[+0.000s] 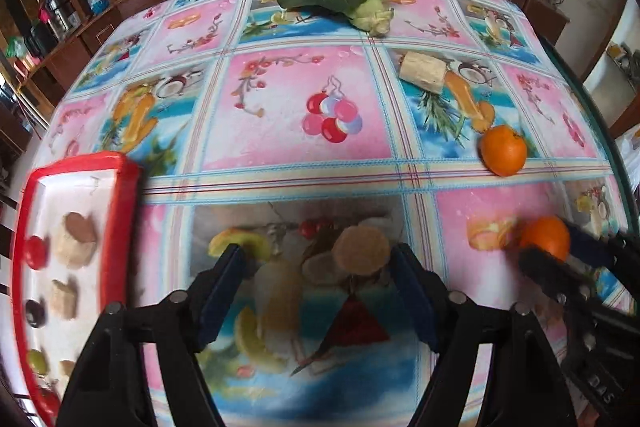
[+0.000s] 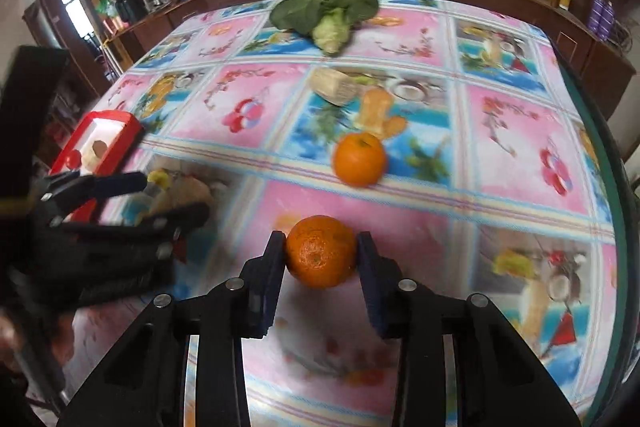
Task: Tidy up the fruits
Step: 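Grasp an orange with the right gripper while the left gripper grasps a beige piece, then carry the orange and beige piece into the tray and open both grippers, then move both grippers back toward the last orange and beige piece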
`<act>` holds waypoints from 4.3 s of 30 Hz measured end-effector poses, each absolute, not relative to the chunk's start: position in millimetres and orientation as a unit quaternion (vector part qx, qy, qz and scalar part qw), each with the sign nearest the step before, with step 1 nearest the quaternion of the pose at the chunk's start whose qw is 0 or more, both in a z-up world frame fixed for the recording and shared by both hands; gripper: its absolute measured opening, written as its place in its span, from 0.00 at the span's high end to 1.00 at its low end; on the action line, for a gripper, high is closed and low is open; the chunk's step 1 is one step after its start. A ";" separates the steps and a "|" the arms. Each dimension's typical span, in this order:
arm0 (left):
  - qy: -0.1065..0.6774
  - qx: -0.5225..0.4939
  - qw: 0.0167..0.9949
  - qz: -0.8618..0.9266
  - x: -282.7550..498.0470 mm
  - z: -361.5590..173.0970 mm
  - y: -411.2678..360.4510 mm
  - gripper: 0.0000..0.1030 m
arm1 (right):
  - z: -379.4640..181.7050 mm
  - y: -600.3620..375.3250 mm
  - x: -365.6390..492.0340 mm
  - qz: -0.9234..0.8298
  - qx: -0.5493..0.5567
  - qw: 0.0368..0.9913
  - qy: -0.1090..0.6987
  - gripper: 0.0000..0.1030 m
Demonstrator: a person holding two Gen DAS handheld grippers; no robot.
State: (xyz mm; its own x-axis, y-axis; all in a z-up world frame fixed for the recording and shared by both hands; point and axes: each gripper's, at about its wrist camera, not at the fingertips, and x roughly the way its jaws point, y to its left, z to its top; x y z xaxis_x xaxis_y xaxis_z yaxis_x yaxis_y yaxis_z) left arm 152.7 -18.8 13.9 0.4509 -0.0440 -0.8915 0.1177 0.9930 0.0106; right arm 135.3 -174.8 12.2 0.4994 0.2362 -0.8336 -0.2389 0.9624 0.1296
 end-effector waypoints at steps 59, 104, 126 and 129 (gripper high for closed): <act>0.463 -0.115 0.878 0.038 8.0 71.3 229.1 0.72 | 61.6 27.1 64.1 0.245 -0.046 0.851 0.463 0.66; 0.509 -0.095 0.853 0.063 58.2 24.1 237.7 0.50 | 6.6 116.8 100.6 0.264 -0.140 0.827 0.476 0.65; 0.488 -0.077 0.867 0.063 33.3 53.3 194.6 0.30 | 36.5 64.8 60.9 0.262 -0.117 0.836 0.467 0.59; 0.487 -0.068 0.869 0.049 36.3 57.5 174.7 0.29 | 36.8 44.1 59.5 0.251 -0.107 0.839 0.471 0.59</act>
